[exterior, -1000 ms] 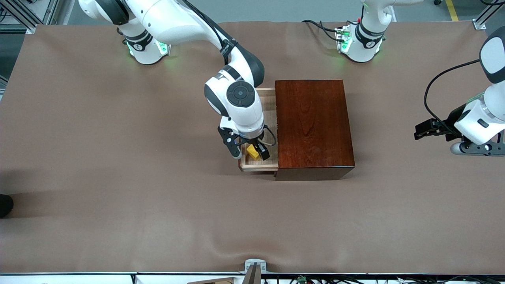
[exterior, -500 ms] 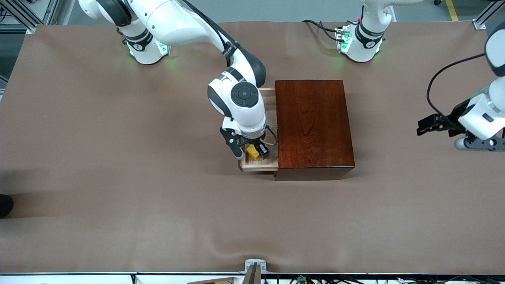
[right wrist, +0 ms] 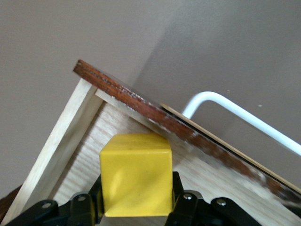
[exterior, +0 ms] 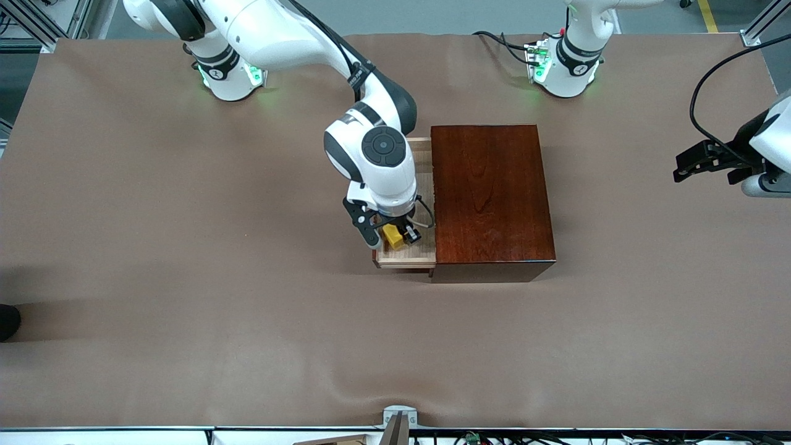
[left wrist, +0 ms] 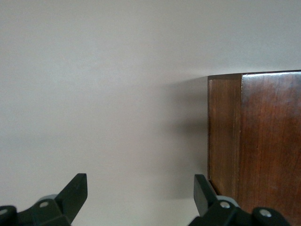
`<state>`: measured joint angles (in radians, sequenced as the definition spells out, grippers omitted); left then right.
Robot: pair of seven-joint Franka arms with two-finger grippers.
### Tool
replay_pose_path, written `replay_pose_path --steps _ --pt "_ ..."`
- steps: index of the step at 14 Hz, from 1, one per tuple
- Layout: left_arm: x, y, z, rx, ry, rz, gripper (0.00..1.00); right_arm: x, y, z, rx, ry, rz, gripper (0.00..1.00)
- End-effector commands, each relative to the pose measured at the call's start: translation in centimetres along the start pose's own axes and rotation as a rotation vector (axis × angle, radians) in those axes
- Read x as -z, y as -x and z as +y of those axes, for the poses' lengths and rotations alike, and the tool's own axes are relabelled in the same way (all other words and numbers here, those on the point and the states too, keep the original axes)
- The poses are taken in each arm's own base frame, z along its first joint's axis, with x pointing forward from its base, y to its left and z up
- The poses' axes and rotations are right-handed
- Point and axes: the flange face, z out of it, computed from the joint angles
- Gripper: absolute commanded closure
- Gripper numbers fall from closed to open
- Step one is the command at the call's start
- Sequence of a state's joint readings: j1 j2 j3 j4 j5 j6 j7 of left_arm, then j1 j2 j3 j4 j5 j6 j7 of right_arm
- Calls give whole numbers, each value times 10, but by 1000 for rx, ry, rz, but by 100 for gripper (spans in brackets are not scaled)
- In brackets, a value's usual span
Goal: Open drawer, take yellow block, close drawer
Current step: 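Close the right gripper on the yellow cube, then lift the cube out with the right gripper while the left gripper returns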
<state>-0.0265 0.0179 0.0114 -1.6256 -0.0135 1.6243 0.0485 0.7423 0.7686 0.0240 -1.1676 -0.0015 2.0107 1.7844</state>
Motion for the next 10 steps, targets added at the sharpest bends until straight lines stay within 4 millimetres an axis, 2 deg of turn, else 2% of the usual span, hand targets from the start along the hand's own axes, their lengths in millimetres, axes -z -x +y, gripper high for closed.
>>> replay_pose_path --steps 1,4,5,7,9,10 --pt "3 -6 4 -14 -21 -6 0 39 7 1 10 27 3 86" --pt "9 -10 10 44 -18 8 0 80 8 6 -3 52 -46 86" --pt "10 -10 19 76 -16 10 0 98 3 8 13 42 -50 86" --pt "9 -10 38 145 -13 10 0 125 -23 14 122 65 -55 86" --pt "12 -11 61 236 -9 18 0 147 -61 23 288 104 -55 86" --pt "8 -12 74 271 -8 11 0 147 -85 29 351 139 -55 86"
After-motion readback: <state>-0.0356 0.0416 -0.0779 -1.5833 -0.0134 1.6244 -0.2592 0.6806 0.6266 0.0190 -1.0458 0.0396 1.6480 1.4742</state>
